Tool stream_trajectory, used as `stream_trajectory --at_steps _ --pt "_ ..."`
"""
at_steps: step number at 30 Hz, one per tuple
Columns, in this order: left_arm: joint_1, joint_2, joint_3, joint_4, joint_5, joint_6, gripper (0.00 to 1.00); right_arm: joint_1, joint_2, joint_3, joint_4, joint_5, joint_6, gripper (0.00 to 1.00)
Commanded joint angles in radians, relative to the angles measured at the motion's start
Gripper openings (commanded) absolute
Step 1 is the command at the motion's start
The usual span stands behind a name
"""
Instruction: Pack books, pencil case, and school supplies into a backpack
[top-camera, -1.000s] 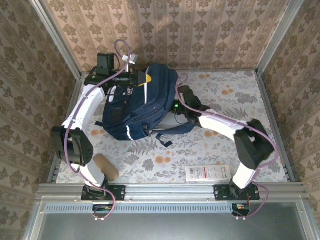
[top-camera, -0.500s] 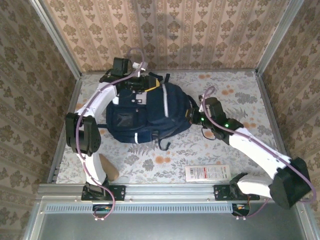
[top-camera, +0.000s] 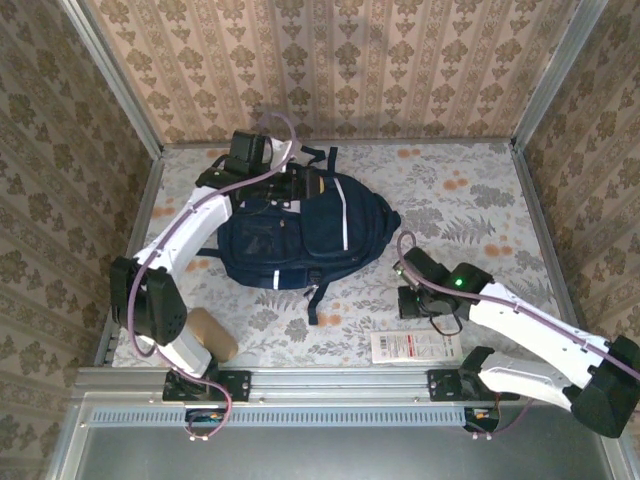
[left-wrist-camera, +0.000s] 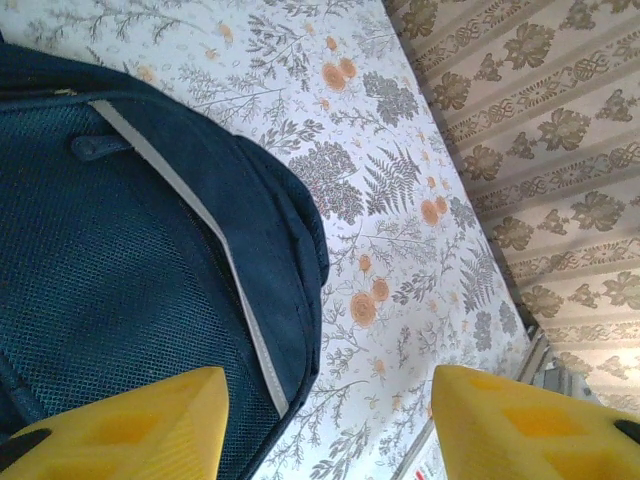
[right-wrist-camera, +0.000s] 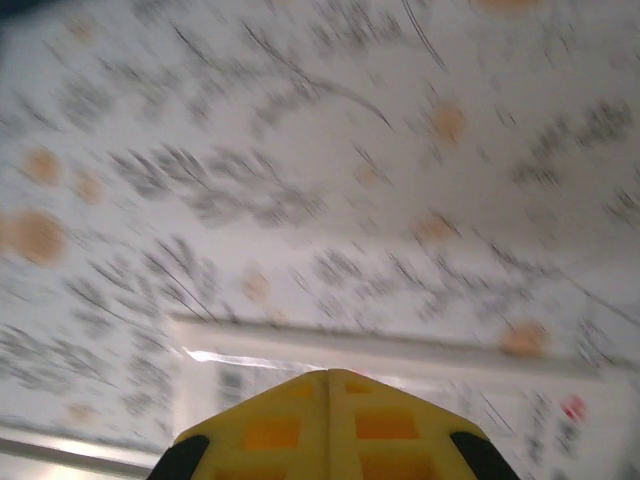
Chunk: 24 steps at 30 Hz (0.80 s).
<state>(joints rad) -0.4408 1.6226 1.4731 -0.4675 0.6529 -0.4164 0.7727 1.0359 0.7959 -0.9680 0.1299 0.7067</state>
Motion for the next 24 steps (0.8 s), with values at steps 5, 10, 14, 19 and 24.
stream_trajectory --at_steps 5,10,14,19,24 --pt "-0.003 -0.041 -0.01 -0.002 -0.023 0.035 0.59 0.09 0.096 0.007 -0.201 0.07 0.187 0.0" --pt "0.026 -0.059 -0.057 0.054 0.025 -0.011 0.59 0.093 0.152 -0.105 -0.037 -0.034 0.218 0.0" --pt "0.033 -0.054 -0.057 0.069 0.036 -0.035 0.6 0.091 0.193 -0.169 0.099 -0.159 0.185 0.01" --pt "0.068 -0.055 -0.083 0.12 0.069 -0.091 0.6 0.085 0.275 -0.222 0.243 -0.241 0.161 0.04" --pt "0.069 -0.058 -0.086 0.118 0.056 -0.086 0.6 0.056 0.373 -0.172 0.366 -0.221 0.077 0.06"
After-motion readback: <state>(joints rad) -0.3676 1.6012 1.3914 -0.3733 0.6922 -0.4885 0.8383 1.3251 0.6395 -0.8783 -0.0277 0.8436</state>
